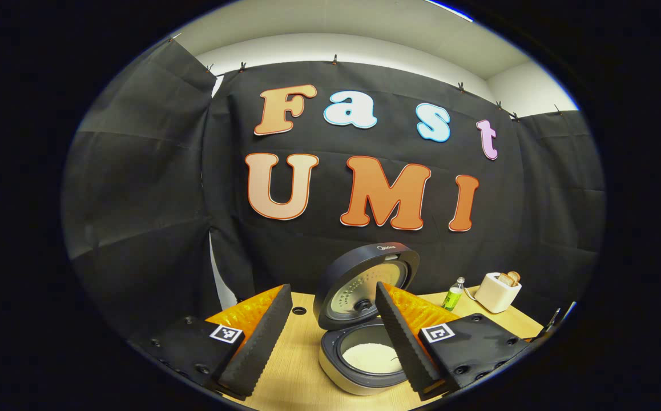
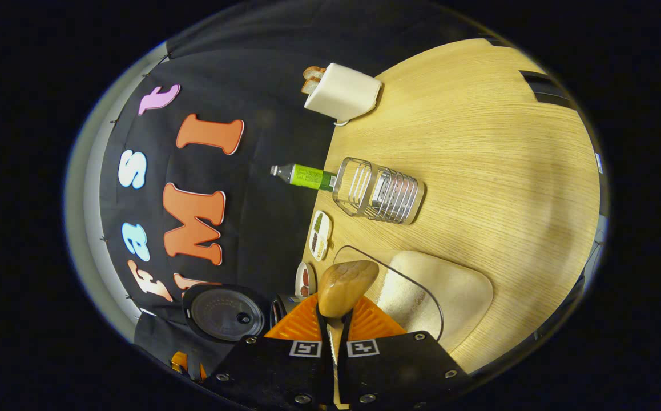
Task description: Close the left gripper, press the button to open the rice cooker; take a wooden spoon from the chopstick holder with the right hand, scoop a spoonful of rice and pour it into the rice cooker, then put the wooden spoon back into the chopstick holder.
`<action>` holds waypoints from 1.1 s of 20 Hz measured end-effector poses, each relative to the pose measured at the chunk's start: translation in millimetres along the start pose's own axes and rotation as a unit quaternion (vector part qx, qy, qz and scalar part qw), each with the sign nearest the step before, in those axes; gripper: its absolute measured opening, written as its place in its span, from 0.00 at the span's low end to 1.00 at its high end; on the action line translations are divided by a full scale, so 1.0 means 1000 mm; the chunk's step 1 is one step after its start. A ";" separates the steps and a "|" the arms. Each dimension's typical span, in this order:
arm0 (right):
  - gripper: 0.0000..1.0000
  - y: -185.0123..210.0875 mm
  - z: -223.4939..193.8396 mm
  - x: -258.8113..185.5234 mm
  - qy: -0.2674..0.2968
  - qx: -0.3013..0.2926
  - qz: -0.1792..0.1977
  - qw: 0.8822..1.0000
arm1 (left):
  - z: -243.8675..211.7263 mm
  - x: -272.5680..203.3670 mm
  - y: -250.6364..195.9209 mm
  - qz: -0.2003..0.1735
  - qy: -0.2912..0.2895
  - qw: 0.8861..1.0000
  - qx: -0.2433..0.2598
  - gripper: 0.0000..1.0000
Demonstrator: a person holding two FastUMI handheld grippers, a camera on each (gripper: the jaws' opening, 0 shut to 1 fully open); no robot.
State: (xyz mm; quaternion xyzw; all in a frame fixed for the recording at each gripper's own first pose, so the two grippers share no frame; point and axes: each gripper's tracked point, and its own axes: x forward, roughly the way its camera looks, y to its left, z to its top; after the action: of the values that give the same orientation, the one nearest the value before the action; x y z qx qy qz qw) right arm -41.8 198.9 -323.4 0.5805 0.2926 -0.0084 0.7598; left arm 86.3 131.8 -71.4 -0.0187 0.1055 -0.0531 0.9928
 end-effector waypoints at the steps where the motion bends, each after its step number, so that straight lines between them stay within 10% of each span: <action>1: 0.02 0.003 0.004 -0.002 -0.003 0.003 0.004 1.000 | 0.000 0.000 -0.002 -0.002 -0.001 1.000 0.001 0.96; 22: 0.02 0.156 0.032 -0.025 -0.006 0.037 0.092 0.995 | -0.003 0.005 0.002 0.004 -0.010 1.000 -0.002 0.96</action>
State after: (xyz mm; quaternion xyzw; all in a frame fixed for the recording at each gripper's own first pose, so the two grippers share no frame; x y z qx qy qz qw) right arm 6.7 212.9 -170.5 0.6326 0.2324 0.0473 0.7373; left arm 90.9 133.0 -75.6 -0.0211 0.0960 -0.0485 0.9940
